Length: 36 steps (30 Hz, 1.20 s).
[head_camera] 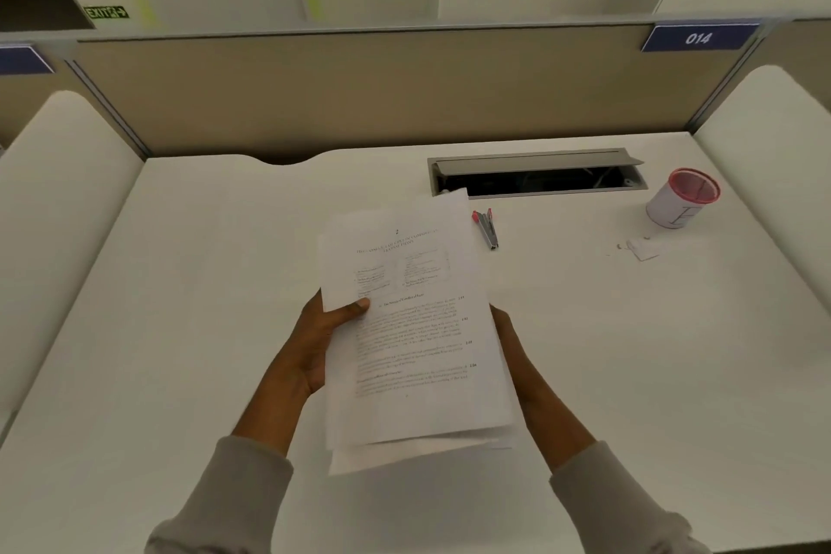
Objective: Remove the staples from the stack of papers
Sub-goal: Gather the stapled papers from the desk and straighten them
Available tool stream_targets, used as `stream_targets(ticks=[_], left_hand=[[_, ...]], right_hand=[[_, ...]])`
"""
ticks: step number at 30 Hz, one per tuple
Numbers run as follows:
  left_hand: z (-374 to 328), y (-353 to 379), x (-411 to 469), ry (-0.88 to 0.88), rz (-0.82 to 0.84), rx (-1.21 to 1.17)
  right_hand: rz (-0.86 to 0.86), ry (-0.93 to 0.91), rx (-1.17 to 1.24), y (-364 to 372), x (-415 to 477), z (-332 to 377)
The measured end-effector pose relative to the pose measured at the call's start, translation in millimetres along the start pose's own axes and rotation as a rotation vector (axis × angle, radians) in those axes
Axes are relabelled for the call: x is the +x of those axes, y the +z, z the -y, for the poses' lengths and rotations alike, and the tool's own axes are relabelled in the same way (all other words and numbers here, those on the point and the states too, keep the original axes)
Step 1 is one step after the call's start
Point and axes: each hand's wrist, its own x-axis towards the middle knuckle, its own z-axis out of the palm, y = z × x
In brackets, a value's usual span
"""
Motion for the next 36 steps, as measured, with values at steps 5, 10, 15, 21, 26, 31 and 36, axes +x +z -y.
stream_targets(ticks=[5, 10, 15, 21, 26, 31, 36], left_hand=[[13.1, -6.3, 4.3, -0.009, -0.044, 0.082], [20.1, -8.5, 4.6, 0.009, -0.109, 0.189], [24.2, -9.8, 0.9, -0.01, -0.15, 0.13], [29.1, -9.8, -3.4, -0.281, 0.01, -0.176], [37.7, -7.5, -4.7, -0.331, 0.096, -0.291], [34.5, -10.8, -3.3, -0.119, 0.036, -0.028], [30.3, -20.3, -10.1, -0.015, 0.007, 0.159]], right_hand=[[-0.035, 0.166, 0.109, -5.0, -4.8, 8.1], [0.049, 0.174, 0.093, -2.0, -3.1, 10.8], [0.039, 0.124, 0.04, 2.1, -4.6, 12.0], [0.081, 0.118, 0.102, 2.6, -4.5, 20.5], [0.113, 0.068, 0.091, -5.7, -2.9, 19.1], [0.012, 0.102, -0.091, -18.6, 4.7, 5.7], [0.027, 0.126, -0.151, -20.5, 10.4, -15.4]])
